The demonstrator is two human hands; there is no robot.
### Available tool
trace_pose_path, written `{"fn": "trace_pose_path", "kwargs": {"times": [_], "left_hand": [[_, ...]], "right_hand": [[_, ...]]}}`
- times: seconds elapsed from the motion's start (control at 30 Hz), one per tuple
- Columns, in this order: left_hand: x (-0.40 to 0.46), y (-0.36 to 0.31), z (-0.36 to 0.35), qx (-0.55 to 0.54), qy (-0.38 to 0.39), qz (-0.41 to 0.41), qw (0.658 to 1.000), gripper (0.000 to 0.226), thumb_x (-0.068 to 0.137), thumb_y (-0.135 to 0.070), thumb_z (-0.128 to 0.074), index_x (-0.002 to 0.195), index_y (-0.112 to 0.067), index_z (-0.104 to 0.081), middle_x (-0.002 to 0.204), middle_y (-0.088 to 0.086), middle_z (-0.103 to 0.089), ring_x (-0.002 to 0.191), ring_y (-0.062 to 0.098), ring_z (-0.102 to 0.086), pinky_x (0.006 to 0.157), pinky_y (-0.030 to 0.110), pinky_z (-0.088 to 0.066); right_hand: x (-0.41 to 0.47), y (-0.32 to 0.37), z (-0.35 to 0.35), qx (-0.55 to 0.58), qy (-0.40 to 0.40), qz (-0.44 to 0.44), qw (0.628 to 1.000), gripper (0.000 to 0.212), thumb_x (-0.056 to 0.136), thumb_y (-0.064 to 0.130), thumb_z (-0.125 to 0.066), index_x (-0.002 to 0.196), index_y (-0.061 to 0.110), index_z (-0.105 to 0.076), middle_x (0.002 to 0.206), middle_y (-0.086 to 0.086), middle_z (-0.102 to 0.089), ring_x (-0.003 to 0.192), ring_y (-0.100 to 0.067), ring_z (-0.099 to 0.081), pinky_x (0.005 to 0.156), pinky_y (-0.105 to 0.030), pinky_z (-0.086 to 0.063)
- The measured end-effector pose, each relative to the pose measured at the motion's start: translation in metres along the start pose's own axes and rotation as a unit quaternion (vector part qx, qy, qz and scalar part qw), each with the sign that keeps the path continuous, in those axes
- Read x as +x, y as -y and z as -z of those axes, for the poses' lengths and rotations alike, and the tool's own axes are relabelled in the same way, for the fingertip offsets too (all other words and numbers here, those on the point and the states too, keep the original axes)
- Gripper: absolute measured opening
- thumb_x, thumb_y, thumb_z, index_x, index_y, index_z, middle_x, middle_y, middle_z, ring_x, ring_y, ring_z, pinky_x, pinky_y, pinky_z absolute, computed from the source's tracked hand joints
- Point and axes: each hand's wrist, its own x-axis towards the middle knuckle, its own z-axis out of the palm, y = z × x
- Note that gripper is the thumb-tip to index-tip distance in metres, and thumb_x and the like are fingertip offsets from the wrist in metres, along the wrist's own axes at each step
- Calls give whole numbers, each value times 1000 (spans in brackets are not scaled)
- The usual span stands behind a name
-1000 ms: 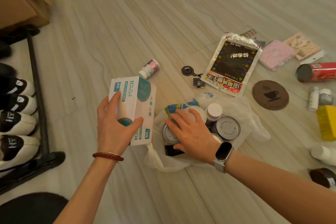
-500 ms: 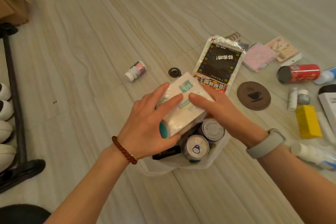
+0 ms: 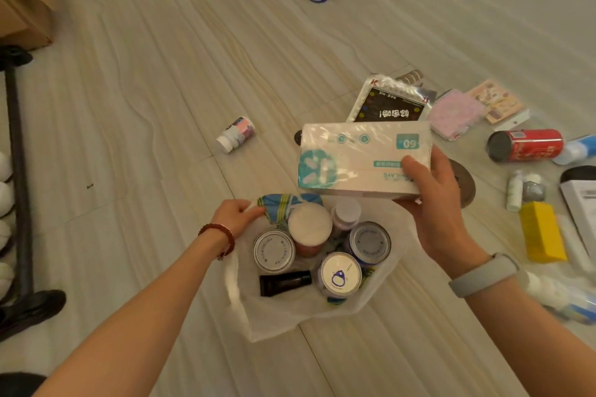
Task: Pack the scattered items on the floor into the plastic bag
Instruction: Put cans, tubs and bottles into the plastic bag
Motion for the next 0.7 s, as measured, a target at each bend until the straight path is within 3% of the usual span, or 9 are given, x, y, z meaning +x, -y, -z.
{"fn": "trace_pose_path", "kwargs": {"times": [0.07, 0.17, 0.27, 0.4, 0.5, 0.57, 0.63, 0.7], "left_hand": [[1, -9, 9, -65, -32, -33, 997, 15, 84, -14, -62, 70, -12, -61, 62, 4, -53, 57, 13, -43, 53, 22, -35], [1, -18, 27, -164, -10, -19, 986, 16, 84, -9, -61, 70, -16, -64, 47, -7, -58, 43, 5, -49, 45, 17, -43], [2, -19, 42, -251, 16, 17, 968, 17, 87, -7, -55, 72, -11, -63, 45, -6, -63, 42, 4, -57, 43, 15, -49], [4, -16, 49, -325, -63, 9, 944, 15, 87, -12, -57, 73, -15, -64, 51, -9, -67, 53, 9, -61, 50, 18, -53], [3, -22, 51, -337, -121, -24, 933, 12, 84, -16, -61, 73, -18, -65, 60, -6, -67, 62, 12, -60, 65, 27, -52], [1, -29, 51, -342, -136, -45, 929, 12, 84, -16, -61, 73, -19, -65, 66, -2, -65, 64, 13, -58, 65, 28, -51], [-1, -34, 54, -370, -152, -49, 915, 14, 85, -17, -61, 72, -21, -65, 58, -7, -65, 56, 8, -59, 55, 21, -53], [-4, -36, 59, -404, -167, -56, 898, 14, 85, -16, -60, 73, -20, -65, 54, -11, -66, 54, 6, -60, 52, 19, -53]], "right_hand": [[3, 1, -2, -8, 23, 0, 1000, 63, 79, 24, -64, 136, 22, -36, 127, -11, -55, 98, -20, -64, 77, -35, -56], [6, 1, -14, -39, 77, -1, 996, 82, 59, 42, -69, 134, 24, -40, 125, -12, -57, 104, -26, -63, 88, -46, -53], [10, -3, -32, -64, 120, -16, 991, 80, 58, 46, -69, 131, 26, -44, 124, -13, -57, 107, -28, -61, 92, -50, -50], [14, -12, -43, -92, 180, -51, 978, 63, 73, 38, -68, 130, 24, -46, 121, -11, -61, 102, -24, -64, 90, -46, -52], [15, -17, -53, -86, 200, -68, 974, 45, 87, 26, -57, 130, 19, -46, 117, -10, -64, 95, -17, -66, 78, -32, -57], [15, -19, -65, -106, 201, -45, 973, 47, 87, 29, -56, 132, 19, -42, 120, -7, -61, 99, -16, -63, 83, -31, -55], [14, -19, -77, -136, 194, 7, 971, 55, 85, 35, -59, 134, 21, -37, 124, 1, -54, 107, -11, -57, 91, -25, -51], [12, -20, -82, -183, 194, 75, 961, 63, 81, 42, -57, 136, 26, -31, 134, 1, -44, 120, -15, -48, 101, -33, -44]]}}
